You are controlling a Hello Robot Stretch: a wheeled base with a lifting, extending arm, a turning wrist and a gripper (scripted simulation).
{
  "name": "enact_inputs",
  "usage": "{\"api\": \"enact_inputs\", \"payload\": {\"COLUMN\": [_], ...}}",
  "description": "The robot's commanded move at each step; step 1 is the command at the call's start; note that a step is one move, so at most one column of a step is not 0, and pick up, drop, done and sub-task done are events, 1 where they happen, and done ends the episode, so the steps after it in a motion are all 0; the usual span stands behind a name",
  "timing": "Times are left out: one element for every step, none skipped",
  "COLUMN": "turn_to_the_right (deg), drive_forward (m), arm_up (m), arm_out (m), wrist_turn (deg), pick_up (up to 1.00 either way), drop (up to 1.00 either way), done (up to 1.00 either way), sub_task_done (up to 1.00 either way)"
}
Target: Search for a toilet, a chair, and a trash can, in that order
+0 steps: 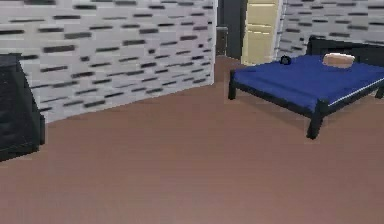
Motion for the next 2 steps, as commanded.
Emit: {"api": "enact_inputs", "payload": {"turn_to_the_right": [0.0, 0.0], "drive_forward": [1.00, 1.00], "arm_up": [0.00, 0.00], "arm_out": [0.00, 0.00], "wrist_turn": [0.0, 0.0], "pick_up": [0.00, 0.00], "drop": [0.00, 0.00], "done": [0.00, 0.00], "sub_task_done": [0.00, 0.00]}}
